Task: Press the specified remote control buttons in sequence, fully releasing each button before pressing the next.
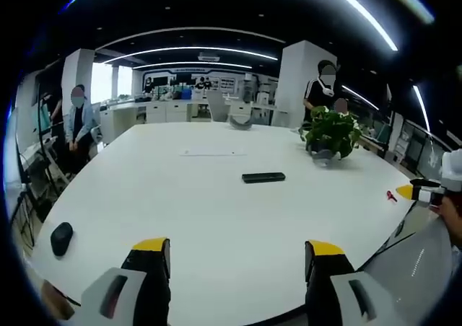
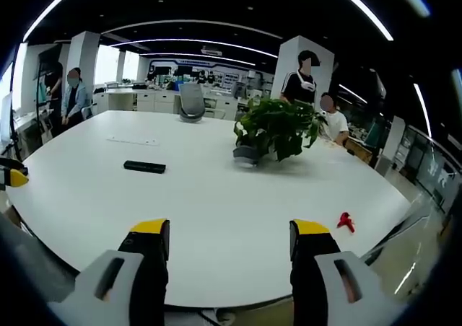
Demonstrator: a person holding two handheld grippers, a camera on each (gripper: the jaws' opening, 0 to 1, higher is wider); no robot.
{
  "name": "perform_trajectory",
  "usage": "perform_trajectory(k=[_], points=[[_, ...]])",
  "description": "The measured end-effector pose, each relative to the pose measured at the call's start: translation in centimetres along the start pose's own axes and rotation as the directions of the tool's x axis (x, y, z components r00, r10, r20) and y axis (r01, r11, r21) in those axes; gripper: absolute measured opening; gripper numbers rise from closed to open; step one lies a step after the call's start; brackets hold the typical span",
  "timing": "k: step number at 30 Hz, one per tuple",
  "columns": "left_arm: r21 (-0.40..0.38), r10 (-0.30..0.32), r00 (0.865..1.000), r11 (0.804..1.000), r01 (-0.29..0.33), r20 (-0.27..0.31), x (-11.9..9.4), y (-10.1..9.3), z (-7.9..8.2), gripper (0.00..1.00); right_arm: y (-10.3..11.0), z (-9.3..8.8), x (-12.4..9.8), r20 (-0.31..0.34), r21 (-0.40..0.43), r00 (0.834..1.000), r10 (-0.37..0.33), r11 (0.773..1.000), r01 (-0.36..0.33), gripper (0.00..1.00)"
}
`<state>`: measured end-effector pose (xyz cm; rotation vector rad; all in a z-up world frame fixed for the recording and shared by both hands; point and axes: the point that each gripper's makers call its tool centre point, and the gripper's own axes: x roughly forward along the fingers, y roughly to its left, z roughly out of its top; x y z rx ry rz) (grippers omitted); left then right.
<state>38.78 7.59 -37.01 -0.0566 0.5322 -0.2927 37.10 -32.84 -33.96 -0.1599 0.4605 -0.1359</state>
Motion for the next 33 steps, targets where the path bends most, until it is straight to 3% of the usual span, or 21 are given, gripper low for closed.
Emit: perform_trajectory(k=[7, 12, 15, 27, 33], points=[[0.040, -0.062, 0.998, 0.997, 0.062, -0.016, 0.3, -0.6, 0.5, 0.73, 0.3, -0.3, 0.2, -0.018, -0.018, 1.000, 0.011, 1.000, -0.011, 0.69], [0.113, -0.100, 0.995, 0.988, 0.102, -0.020, 1.3, -0.9, 2.0, 0.67, 0.4, -0.4, 0.2, -0.027, -0.026, 1.000, 0.015, 1.000, -0.015, 0.68], [0.173, -0.130, 0.991, 0.976, 0.135, -0.040, 2.1, -1.2, 2.6, 0.60, 0.4, -0.5, 0.2, -0.034, -0.031, 0.999, 0.011, 0.999, -0.012, 0.68], [0.269, -0.213, 0.973, 0.936, 0.228, -0.086, 5.2, -2.4, 5.6, 0.59, 0.5, -0.8, 0.4, -0.051, -0.034, 0.999, 0.012, 0.999, -0.014, 0.66], [0.350, -0.216, 0.971, 0.906, 0.237, -0.097, 7.0, -2.7, 7.4, 0.58, 0.5, -0.9, 0.3, -0.060, -0.029, 0.998, 0.012, 0.999, -0.014, 0.62]])
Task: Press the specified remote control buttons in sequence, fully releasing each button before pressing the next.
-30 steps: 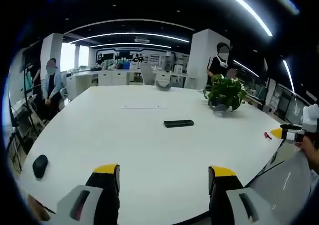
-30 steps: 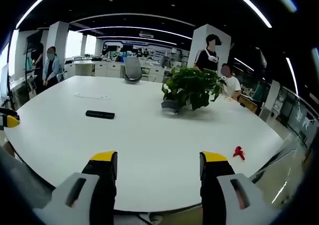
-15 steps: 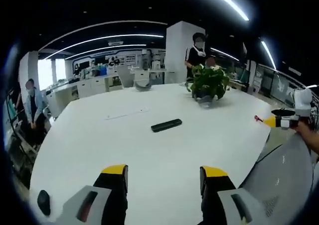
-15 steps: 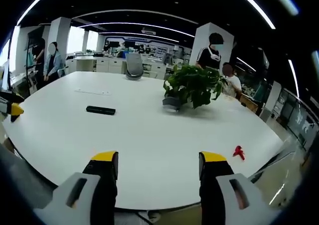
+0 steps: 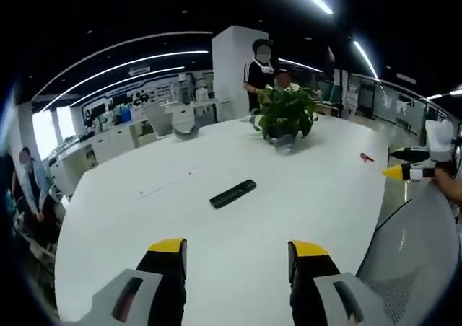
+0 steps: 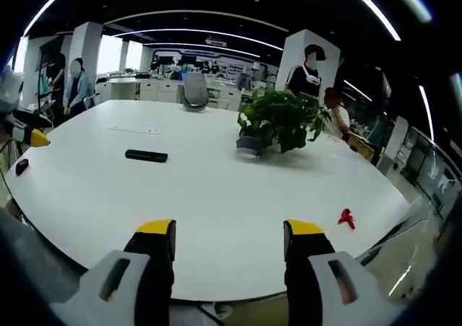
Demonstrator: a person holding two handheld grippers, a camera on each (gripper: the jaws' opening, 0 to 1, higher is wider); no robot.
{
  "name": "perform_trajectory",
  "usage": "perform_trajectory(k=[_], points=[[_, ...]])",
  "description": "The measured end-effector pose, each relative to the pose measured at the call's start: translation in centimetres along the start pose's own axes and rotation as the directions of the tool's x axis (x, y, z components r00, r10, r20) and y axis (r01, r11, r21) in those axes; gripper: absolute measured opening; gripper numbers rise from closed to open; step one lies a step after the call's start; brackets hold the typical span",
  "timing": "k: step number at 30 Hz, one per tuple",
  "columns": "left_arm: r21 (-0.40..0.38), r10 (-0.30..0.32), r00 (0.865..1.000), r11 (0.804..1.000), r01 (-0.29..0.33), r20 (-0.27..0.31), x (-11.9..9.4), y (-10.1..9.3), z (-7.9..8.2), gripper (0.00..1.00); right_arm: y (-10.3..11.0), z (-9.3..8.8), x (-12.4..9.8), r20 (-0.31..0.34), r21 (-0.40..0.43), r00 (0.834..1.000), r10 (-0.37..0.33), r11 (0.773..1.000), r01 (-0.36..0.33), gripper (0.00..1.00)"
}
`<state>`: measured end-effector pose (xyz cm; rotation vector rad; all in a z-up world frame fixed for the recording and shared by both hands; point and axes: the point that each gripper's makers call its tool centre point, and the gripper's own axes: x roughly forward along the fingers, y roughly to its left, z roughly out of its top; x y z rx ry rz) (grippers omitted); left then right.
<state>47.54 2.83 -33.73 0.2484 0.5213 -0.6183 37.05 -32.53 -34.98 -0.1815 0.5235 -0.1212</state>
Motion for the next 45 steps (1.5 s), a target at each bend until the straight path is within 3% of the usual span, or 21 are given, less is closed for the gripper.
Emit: perform_trajectory(k=[6, 11, 15, 20, 27, 31, 36, 40, 42, 45], points=[[0.044, -0.039, 0.999, 0.998, 0.039, -0.004, 1.9, 0.6, 2.3, 0.56, 0.3, -0.2, 0.1, -0.010, 0.006, 1.000, 0.018, 1.000, -0.018, 0.56], [0.145, -0.042, 0.999, 0.989, 0.040, 0.013, 3.6, 0.9, 5.2, 0.57, 0.3, -0.3, 0.2, -0.017, 0.002, 1.000, 0.018, 1.000, -0.018, 0.54], [0.159, -0.067, 0.997, 0.985, 0.063, 0.022, 4.8, 1.0, 7.0, 0.57, -0.1, -0.6, 0.2, -0.027, 0.010, 1.000, 0.004, 1.000, -0.004, 0.53], [0.223, -0.100, 0.995, 0.970, 0.096, 0.009, 6.9, 1.1, 8.7, 0.55, -0.1, -0.7, 0.2, -0.032, 0.008, 0.999, 0.000, 1.000, 0.000, 0.52], [0.232, -0.162, 0.986, 0.958, 0.169, -0.048, 9.5, 1.1, 8.7, 0.54, -0.2, -0.9, 0.3, -0.045, 0.002, 0.999, -0.005, 1.000, 0.005, 0.51], [0.286, -0.174, 0.980, 0.938, 0.195, -0.096, 10.9, 1.5, 8.4, 0.53, -0.1, -1.1, 0.4, -0.056, -0.008, 0.998, -0.004, 1.000, 0.003, 0.51], [0.291, -0.214, 0.965, 0.923, 0.252, -0.154, 12.5, 1.6, 8.1, 0.50, 0.0, -1.2, 0.4, -0.068, -0.022, 0.998, 0.000, 1.000, -0.002, 0.51], [0.288, -0.238, 0.946, 0.910, 0.297, -0.222, 14.1, 1.4, 7.0, 0.49, 0.0, -1.3, 0.5, -0.072, -0.023, 0.997, -0.001, 1.000, 0.000, 0.51], [0.304, -0.237, 0.934, 0.899, 0.316, -0.268, 15.0, 1.5, 6.2, 0.49, 0.0, -1.3, 0.5, -0.073, -0.028, 0.997, -0.003, 1.000, 0.001, 0.51], [0.328, -0.235, 0.928, 0.886, 0.327, -0.290, 16.4, 1.7, 5.8, 0.49, 0.0, -1.4, 0.5, -0.078, -0.028, 0.997, -0.003, 1.000, 0.001, 0.51]])
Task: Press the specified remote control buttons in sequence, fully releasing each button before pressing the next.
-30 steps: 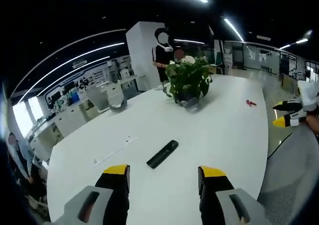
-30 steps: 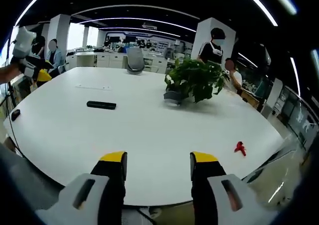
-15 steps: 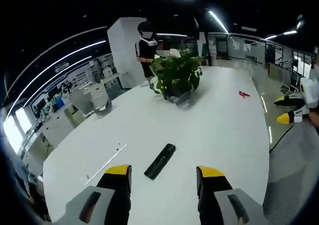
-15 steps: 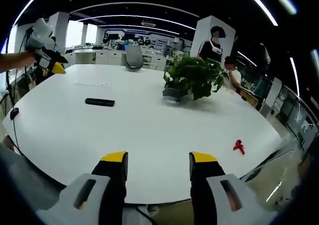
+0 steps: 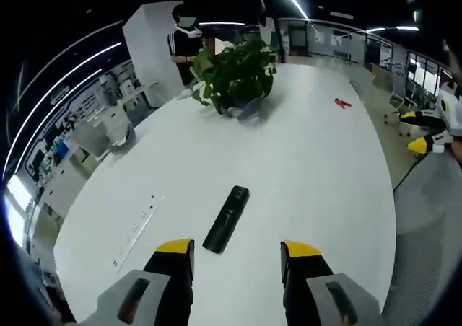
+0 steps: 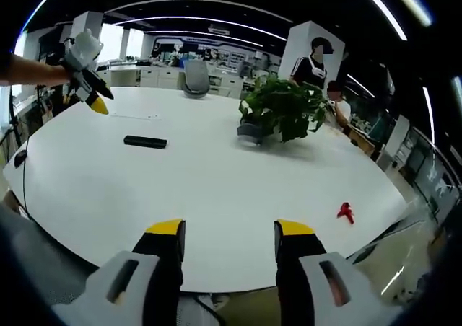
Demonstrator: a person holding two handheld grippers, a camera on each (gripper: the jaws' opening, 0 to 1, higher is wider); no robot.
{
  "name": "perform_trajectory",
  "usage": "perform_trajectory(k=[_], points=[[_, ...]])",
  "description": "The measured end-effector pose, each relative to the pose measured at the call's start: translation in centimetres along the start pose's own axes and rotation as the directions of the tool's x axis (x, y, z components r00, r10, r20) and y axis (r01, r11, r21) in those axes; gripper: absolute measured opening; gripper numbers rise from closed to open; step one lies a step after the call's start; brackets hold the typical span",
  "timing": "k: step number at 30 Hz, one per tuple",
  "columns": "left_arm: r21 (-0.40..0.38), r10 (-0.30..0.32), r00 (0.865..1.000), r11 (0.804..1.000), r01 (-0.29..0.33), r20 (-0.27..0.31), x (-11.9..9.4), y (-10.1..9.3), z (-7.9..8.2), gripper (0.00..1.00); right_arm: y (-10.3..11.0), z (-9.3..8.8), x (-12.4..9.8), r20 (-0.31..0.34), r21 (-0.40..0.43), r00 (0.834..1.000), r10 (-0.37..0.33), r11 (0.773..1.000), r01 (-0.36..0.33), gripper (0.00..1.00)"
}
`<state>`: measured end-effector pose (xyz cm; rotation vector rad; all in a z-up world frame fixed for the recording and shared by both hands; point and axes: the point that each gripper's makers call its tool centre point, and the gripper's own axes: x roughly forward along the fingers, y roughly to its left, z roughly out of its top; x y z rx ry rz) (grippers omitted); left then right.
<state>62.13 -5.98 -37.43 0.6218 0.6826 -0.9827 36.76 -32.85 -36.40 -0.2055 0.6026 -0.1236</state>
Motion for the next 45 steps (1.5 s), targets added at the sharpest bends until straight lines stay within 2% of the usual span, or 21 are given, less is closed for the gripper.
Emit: perform_trajectory(k=[5, 13, 19, 23, 25, 28, 32, 36, 45], points=[[0.017, -0.052, 0.998, 0.998, 0.053, -0.038, 2.1, 0.5, 0.1, 0.49, 0.2, -0.2, 0.1, -0.014, -0.024, 1.000, 0.003, 1.000, -0.003, 0.49], [0.057, -0.072, 0.990, 0.995, 0.080, -0.124, 4.7, 2.2, -0.2, 0.46, 0.2, -0.5, 0.3, -0.032, -0.037, 0.999, 0.005, 0.999, -0.006, 0.48], [0.063, -0.107, 0.981, 0.991, 0.119, -0.163, 6.3, 2.2, -0.7, 0.43, 0.3, -0.6, 0.4, -0.040, -0.037, 0.999, 0.005, 0.999, -0.007, 0.48], [0.020, -0.156, 0.970, 0.986, 0.163, -0.187, 8.0, 1.4, -0.8, 0.41, 0.4, -0.8, 0.4, -0.049, -0.045, 0.999, 0.008, 0.999, -0.011, 0.47], [0.047, -0.162, 0.963, 0.983, 0.176, -0.213, 8.5, 1.0, -1.2, 0.41, 0.4, -0.7, 0.4, -0.049, -0.047, 0.999, 0.008, 0.999, -0.010, 0.48], [0.068, -0.158, 0.957, 0.981, 0.180, -0.244, 9.7, 0.7, -1.8, 0.41, 0.3, -0.8, 0.4, -0.053, -0.043, 0.999, 0.005, 0.999, -0.008, 0.48], [0.112, -0.145, 0.941, 0.976, 0.187, -0.304, 10.8, 1.0, -2.9, 0.41, 0.4, -1.0, 0.5, -0.061, -0.051, 0.998, 0.006, 0.999, -0.010, 0.47], [0.094, -0.131, 0.935, 0.981, 0.170, -0.328, 11.5, 2.1, -3.7, 0.39, 0.3, -1.0, 0.5, -0.066, -0.051, 0.998, 0.006, 0.999, -0.009, 0.47], [0.065, -0.099, 0.923, 0.989, 0.133, -0.372, 12.7, 3.1, -5.4, 0.24, 0.3, -1.2, 0.6, -0.077, -0.060, 0.997, 0.003, 0.998, -0.008, 0.46]])
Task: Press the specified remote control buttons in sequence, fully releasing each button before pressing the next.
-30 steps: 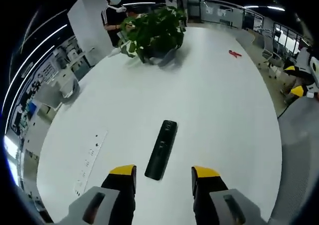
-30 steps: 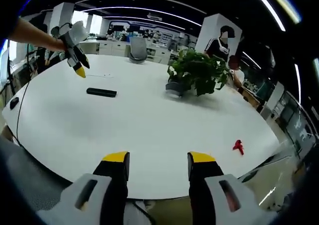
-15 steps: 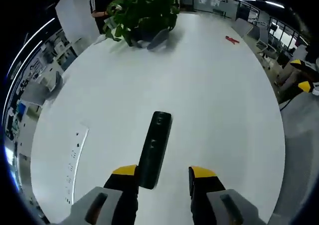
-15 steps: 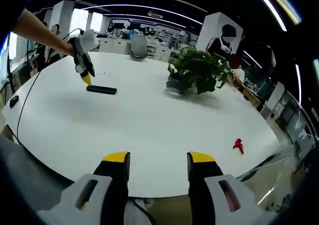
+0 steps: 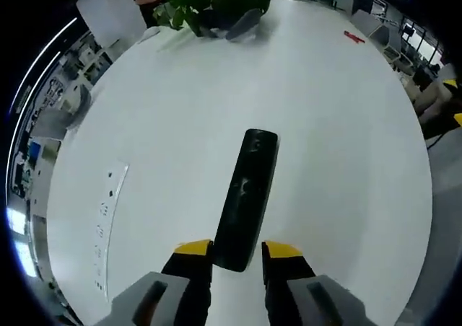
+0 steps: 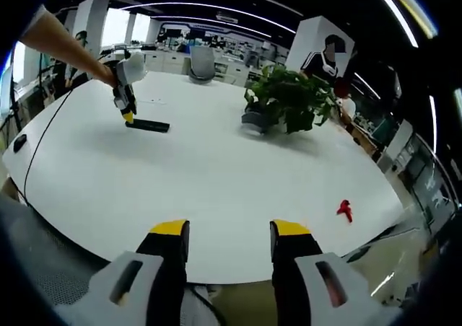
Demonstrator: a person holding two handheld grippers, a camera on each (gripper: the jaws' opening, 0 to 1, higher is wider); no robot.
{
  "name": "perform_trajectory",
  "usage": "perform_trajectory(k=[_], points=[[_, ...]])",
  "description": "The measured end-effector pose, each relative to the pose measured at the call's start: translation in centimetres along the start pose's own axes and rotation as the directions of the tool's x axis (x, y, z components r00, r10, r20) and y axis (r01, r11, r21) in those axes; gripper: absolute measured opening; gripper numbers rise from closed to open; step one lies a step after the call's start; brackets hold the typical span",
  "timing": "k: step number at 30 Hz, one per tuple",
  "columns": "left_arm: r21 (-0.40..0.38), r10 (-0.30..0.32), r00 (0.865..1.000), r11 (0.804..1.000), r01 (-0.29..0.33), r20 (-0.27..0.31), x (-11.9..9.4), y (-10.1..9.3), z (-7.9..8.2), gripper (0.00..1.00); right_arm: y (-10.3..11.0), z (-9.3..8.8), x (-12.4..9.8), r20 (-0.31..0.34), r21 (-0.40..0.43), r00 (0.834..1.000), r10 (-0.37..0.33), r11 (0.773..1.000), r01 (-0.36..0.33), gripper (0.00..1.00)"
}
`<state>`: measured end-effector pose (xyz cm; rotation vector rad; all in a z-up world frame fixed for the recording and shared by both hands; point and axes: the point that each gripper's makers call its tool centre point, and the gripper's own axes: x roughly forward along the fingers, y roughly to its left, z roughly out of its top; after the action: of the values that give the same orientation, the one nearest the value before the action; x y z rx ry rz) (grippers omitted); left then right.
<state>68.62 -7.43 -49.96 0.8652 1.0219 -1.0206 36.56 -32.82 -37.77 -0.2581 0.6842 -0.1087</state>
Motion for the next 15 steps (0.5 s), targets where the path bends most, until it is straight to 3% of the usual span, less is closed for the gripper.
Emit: perform_trajectory(k=[2, 9, 15], points=[[0.012, -0.010, 1.000, 1.000, 0.010, -0.001, 0.3, -0.2, 0.0, 0.20, 0.0, 0.0, 0.0, -0.002, 0.000, 1.000, 0.000, 1.000, 0.000, 0.46], [0.014, -0.035, 0.999, 0.999, 0.035, 0.001, 1.0, 0.2, 0.5, 0.23, 0.0, -0.2, 0.1, -0.015, -0.007, 1.000, 0.000, 1.000, 0.000, 0.46], [0.042, -0.049, 0.998, 0.998, 0.050, -0.030, 1.8, 0.0, 0.0, 0.26, 0.1, -0.4, 0.2, -0.026, -0.015, 1.000, 0.000, 1.000, 0.000, 0.46]])
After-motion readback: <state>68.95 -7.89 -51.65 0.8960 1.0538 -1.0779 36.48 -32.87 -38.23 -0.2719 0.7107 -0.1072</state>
